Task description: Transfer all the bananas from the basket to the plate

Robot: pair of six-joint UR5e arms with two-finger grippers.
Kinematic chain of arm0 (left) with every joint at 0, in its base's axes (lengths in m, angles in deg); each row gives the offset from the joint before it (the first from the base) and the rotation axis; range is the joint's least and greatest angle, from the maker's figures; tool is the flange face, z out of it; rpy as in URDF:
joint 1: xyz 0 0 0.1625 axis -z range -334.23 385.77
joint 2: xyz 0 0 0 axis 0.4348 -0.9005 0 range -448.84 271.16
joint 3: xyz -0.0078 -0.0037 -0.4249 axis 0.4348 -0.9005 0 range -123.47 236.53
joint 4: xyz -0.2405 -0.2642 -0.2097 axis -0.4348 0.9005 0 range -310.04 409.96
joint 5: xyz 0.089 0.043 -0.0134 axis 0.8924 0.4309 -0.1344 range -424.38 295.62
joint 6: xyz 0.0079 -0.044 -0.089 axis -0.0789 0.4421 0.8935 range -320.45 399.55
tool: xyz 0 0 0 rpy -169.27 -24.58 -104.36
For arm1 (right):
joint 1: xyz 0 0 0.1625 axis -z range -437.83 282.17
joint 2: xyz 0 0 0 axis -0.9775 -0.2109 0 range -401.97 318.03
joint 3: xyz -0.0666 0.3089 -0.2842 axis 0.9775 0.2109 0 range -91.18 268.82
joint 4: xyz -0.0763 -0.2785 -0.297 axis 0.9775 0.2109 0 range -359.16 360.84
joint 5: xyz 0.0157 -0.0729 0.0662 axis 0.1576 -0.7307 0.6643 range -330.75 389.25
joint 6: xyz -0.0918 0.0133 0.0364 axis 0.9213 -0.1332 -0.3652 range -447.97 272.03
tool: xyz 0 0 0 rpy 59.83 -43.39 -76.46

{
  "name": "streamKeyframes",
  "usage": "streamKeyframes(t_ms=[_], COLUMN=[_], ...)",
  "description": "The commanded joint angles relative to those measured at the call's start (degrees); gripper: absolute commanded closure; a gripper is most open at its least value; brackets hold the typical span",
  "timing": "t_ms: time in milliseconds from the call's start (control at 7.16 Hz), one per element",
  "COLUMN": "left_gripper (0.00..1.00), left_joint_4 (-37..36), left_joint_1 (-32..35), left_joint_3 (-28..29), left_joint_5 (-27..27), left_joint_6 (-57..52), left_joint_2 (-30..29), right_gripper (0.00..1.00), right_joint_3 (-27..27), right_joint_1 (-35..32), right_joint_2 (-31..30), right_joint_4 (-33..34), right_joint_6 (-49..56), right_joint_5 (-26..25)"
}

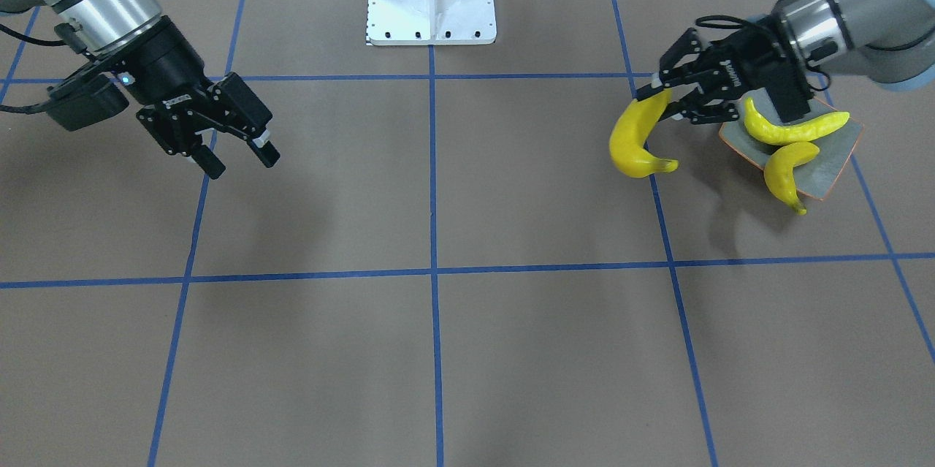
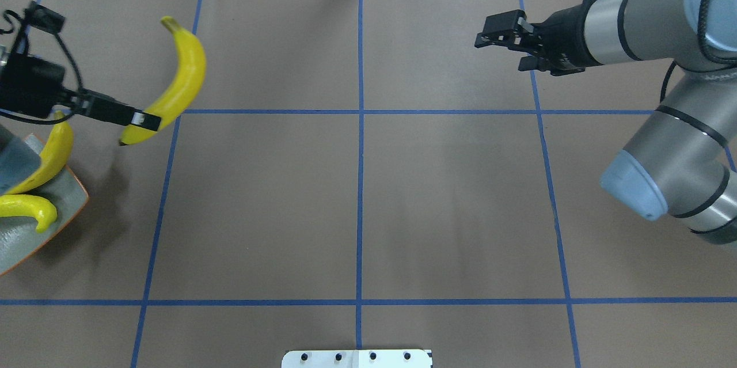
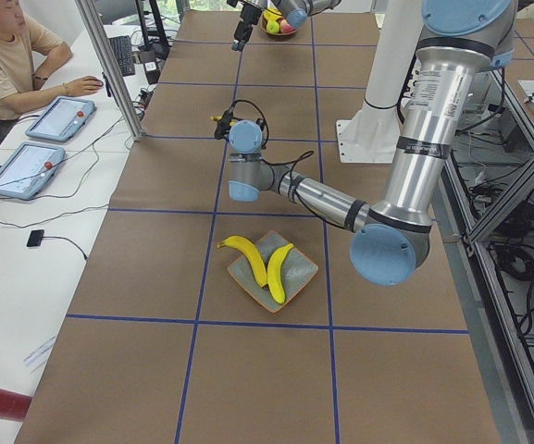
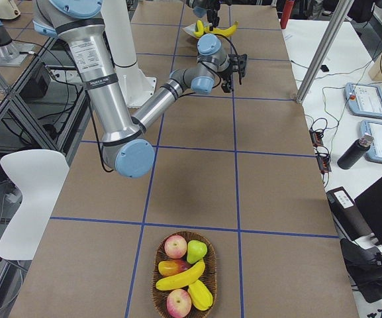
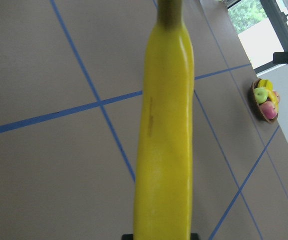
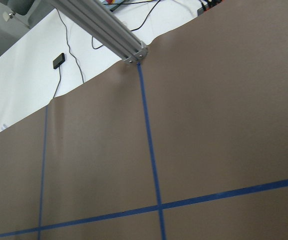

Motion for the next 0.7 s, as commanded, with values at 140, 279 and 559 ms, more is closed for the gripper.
streamKeyframes(t_ms=[140,279,559], left_gripper=[1.0,1.0,1.0], left_joint_4=[-0.13,-0.13,-0.22], left_joint_1=[6.73,6.73,6.73], left_joint_3=[0.76,1.38,7.23], left_joint_5=[-6.98,-6.63,-5.93], left_joint_6=[-20.66,-26.74,-40.18], left_joint_2=[15.11,19.17,21.14], right_gripper=[0.0,0.0,0.0], right_joint_3=[0.26,0.7,1.83], right_joint_1=[-8.33,-11.06,-15.37], right_joint_2=[-13.56,-16.64,-20.96], right_joint_4=[-0.09,-0.09,-0.18], right_joint_6=[19.51,26.28,38.07], right_joint_5=[4.17,5.58,7.34])
